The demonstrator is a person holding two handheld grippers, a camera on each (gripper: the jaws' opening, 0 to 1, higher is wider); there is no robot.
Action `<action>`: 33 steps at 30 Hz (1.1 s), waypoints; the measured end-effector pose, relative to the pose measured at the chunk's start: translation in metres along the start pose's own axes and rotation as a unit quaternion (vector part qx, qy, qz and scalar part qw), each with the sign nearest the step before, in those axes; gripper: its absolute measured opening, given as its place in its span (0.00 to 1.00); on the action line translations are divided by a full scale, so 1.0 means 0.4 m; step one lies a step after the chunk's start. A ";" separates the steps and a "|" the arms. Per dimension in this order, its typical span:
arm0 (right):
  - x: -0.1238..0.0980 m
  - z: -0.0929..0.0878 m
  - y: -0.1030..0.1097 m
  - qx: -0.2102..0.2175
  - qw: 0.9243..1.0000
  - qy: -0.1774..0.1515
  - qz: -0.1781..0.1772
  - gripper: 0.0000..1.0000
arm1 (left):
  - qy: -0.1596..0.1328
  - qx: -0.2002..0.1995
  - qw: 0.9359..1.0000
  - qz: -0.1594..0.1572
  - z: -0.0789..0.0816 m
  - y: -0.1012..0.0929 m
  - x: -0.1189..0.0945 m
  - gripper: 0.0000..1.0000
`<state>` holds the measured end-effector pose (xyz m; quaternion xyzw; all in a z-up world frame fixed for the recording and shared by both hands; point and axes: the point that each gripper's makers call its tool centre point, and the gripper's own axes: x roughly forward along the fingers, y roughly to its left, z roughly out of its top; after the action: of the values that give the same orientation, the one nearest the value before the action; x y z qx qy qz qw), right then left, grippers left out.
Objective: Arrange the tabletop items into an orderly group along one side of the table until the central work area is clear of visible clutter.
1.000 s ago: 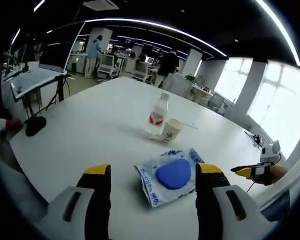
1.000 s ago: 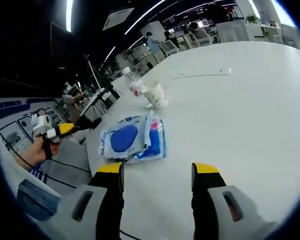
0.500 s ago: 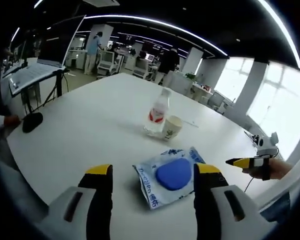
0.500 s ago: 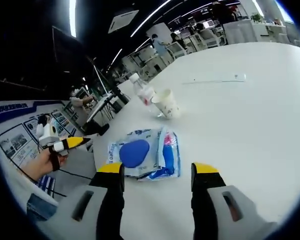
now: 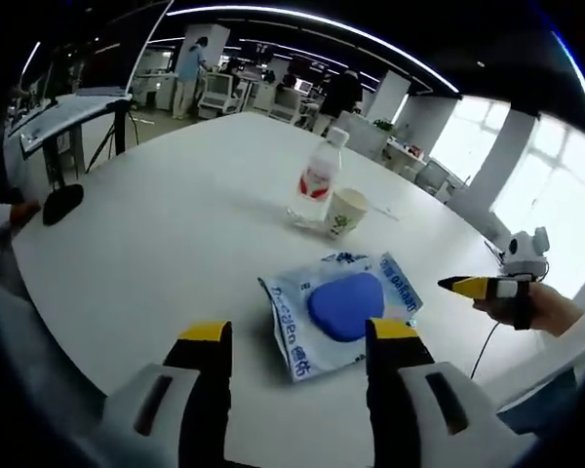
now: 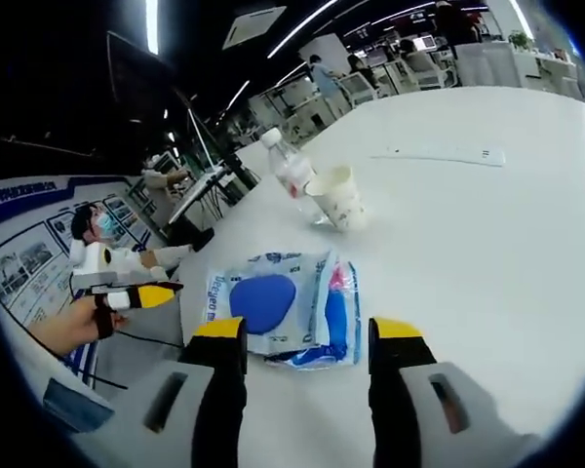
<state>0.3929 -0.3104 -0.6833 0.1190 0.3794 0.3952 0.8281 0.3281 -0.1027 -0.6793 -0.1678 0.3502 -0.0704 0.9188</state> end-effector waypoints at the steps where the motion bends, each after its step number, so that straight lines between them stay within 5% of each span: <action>1: 0.006 -0.005 -0.002 0.000 1.000 0.004 -0.001 0.46 | 0.005 0.000 1.000 0.008 -0.009 0.005 0.005 0.51; 12: 0.057 -0.032 -0.017 -0.012 0.999 0.031 -0.018 0.36 | 0.061 0.009 0.998 0.026 -0.083 0.005 0.060 0.33; 16: 0.080 -0.041 -0.014 -0.015 0.999 0.036 -0.010 0.16 | 0.066 -0.021 0.997 0.033 -0.100 0.016 0.071 0.18; 21: 0.098 -0.061 -0.029 -0.034 0.998 0.050 -0.029 0.02 | 0.044 -0.055 0.997 0.042 -0.089 0.021 0.070 0.00; 27: 0.088 -0.051 -0.014 -0.036 0.998 0.043 -0.019 0.00 | 0.035 -0.069 0.996 0.038 -0.083 0.011 0.058 0.00; 33: 0.049 -0.020 0.002 -0.036 0.999 0.022 -0.016 0.00 | -0.003 -0.040 0.999 0.027 -0.014 -0.027 0.030 0.00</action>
<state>0.3947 -0.2961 -0.6989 0.0739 0.3847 0.3981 0.8295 0.3330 -0.1171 -0.6868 -0.1950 0.3542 -0.0310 0.9141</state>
